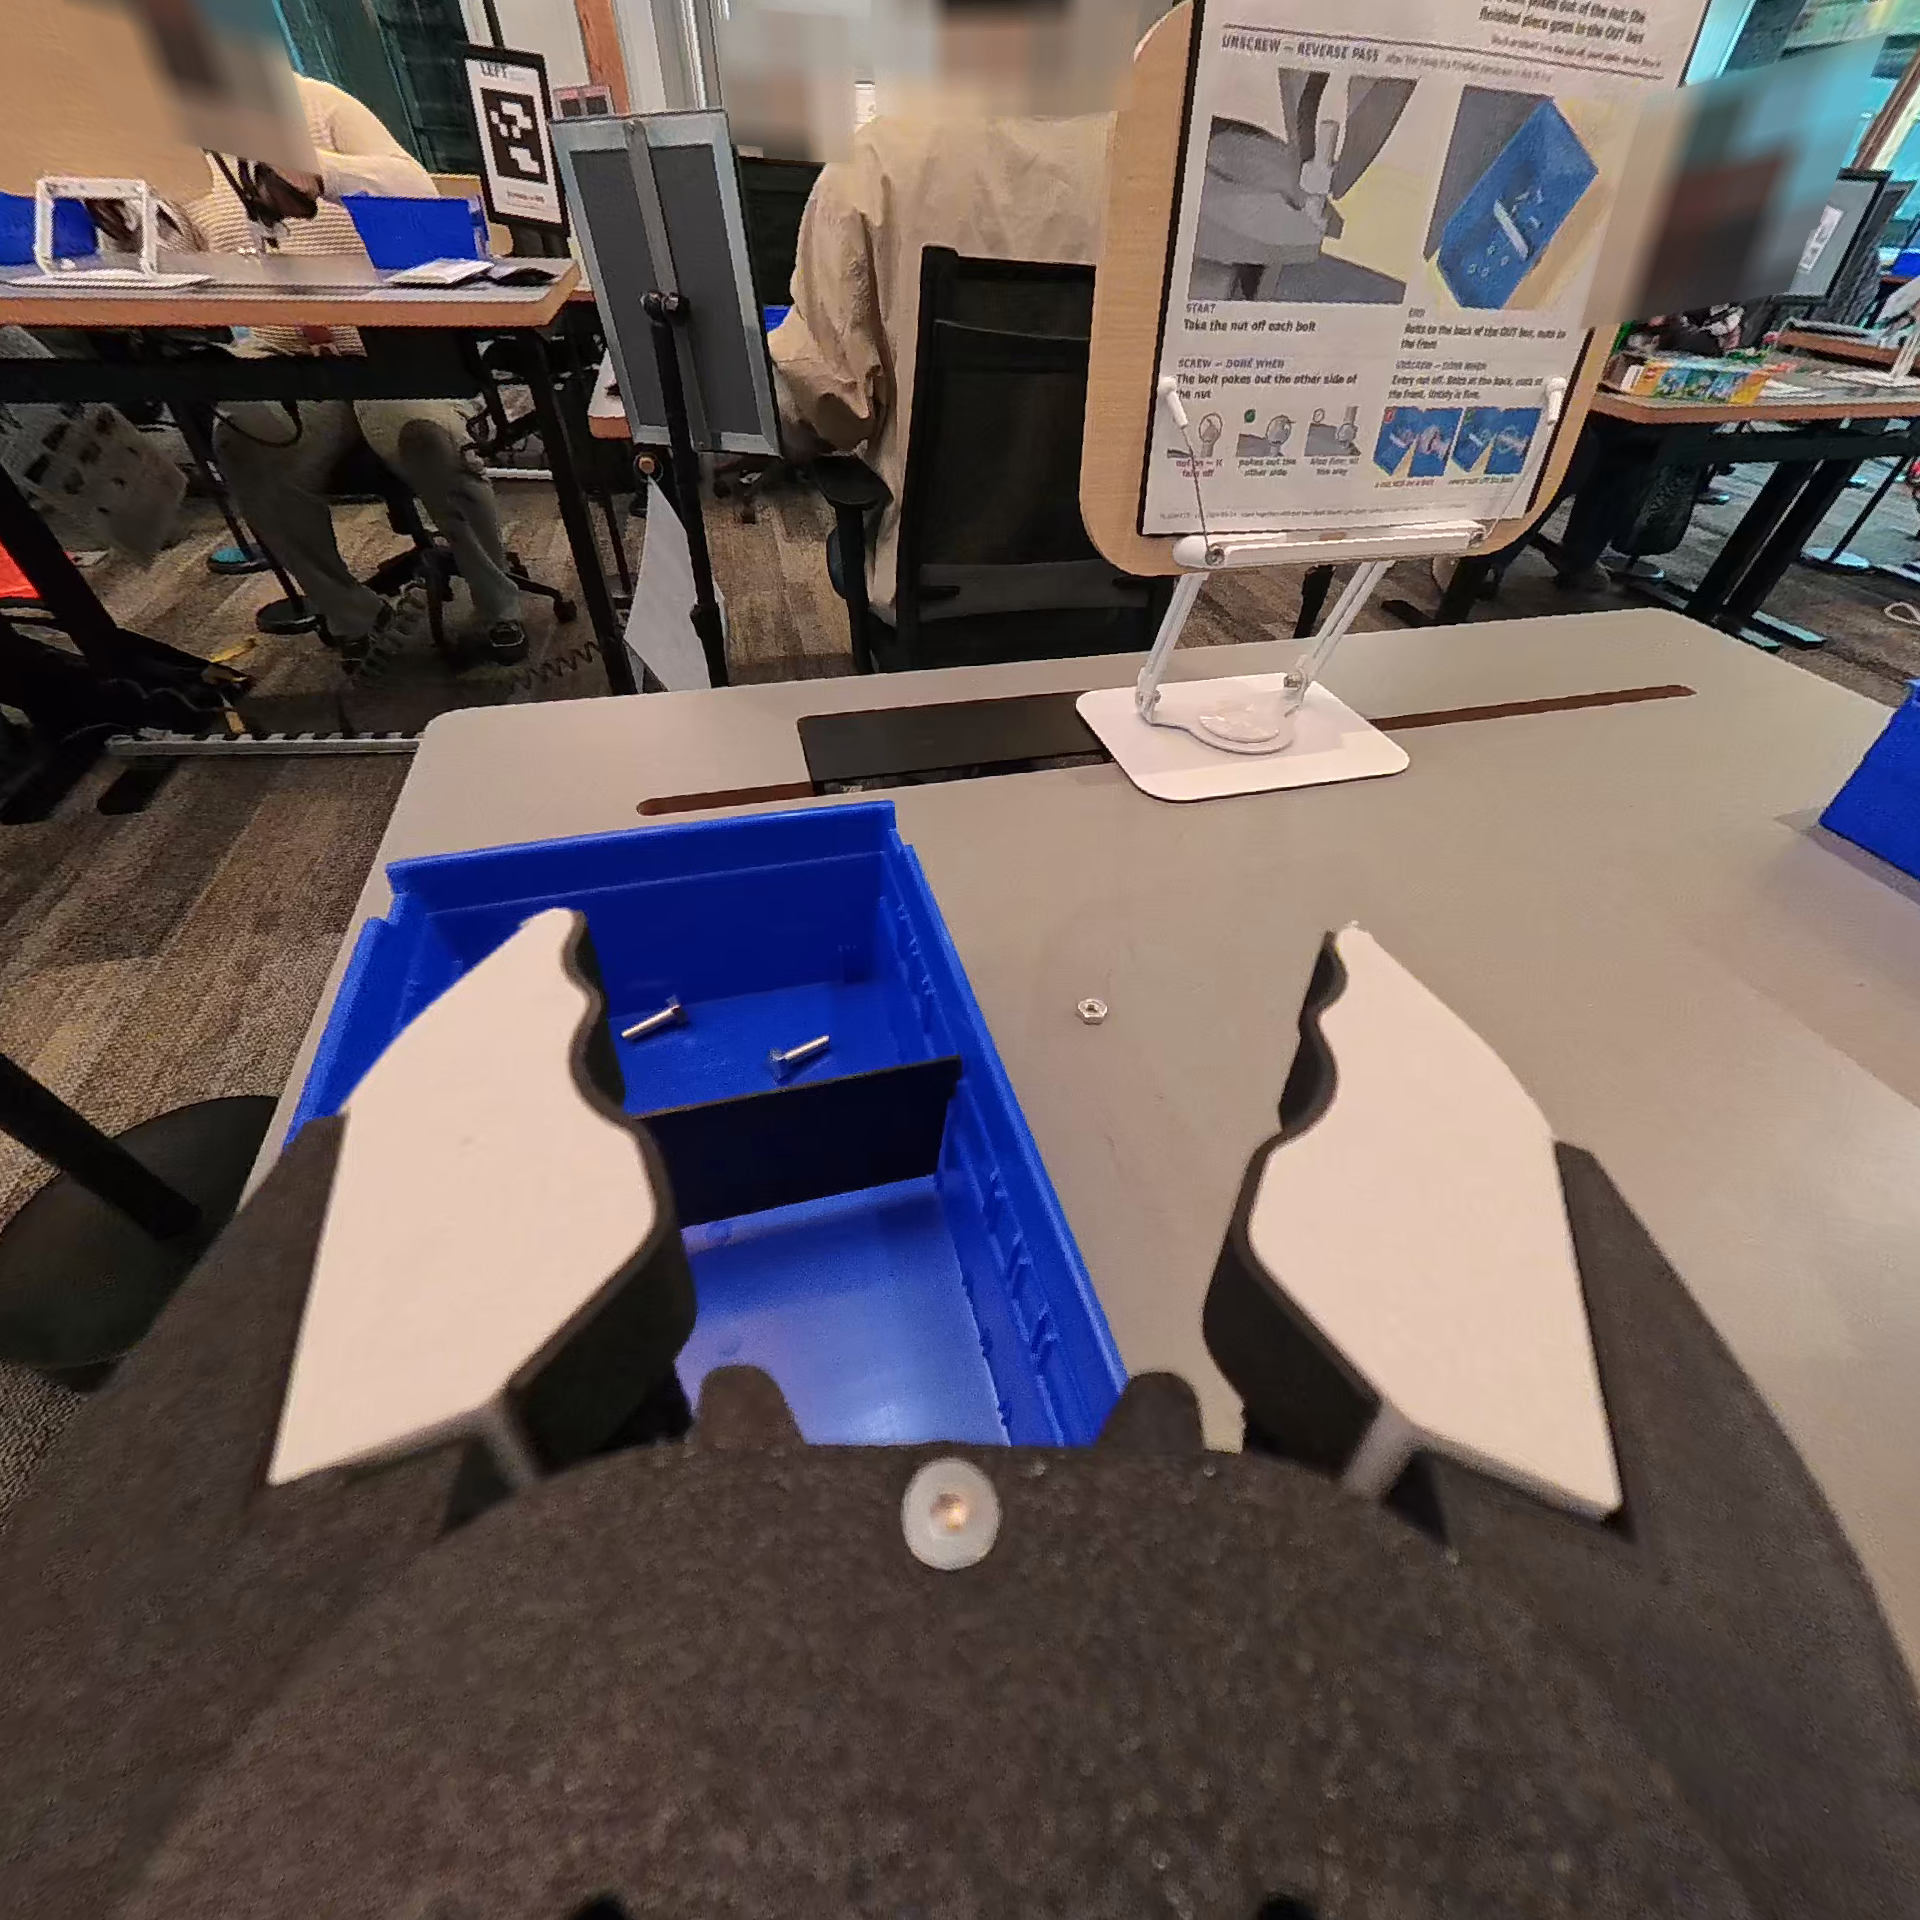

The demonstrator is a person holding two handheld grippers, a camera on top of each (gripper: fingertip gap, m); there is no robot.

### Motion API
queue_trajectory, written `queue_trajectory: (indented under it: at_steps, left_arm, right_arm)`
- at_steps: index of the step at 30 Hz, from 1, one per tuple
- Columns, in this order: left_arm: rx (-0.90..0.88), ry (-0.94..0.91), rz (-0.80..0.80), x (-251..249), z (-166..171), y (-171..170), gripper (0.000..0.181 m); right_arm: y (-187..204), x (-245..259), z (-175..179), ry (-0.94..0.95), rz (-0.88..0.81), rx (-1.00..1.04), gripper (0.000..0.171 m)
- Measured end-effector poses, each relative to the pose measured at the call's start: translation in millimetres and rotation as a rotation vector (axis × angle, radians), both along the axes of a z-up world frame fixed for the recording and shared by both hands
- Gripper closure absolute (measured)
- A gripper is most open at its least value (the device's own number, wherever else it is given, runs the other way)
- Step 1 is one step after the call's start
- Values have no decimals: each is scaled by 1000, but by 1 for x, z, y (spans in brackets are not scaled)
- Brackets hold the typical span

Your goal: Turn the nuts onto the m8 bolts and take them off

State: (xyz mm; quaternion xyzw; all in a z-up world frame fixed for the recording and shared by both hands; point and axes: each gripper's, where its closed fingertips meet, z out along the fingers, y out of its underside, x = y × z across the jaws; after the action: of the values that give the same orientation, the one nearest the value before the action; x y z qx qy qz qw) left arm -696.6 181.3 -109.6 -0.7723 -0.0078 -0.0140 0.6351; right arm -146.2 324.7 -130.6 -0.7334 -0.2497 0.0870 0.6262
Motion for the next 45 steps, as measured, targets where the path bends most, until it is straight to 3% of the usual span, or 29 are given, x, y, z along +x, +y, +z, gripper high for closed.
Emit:
queue_trajectory:
  at_steps: [45]
  left_arm:
    - [-4,24,-39,29,4,-2,56]
  right_arm:
    - [-3,-2,1,-18,42,-9,39]
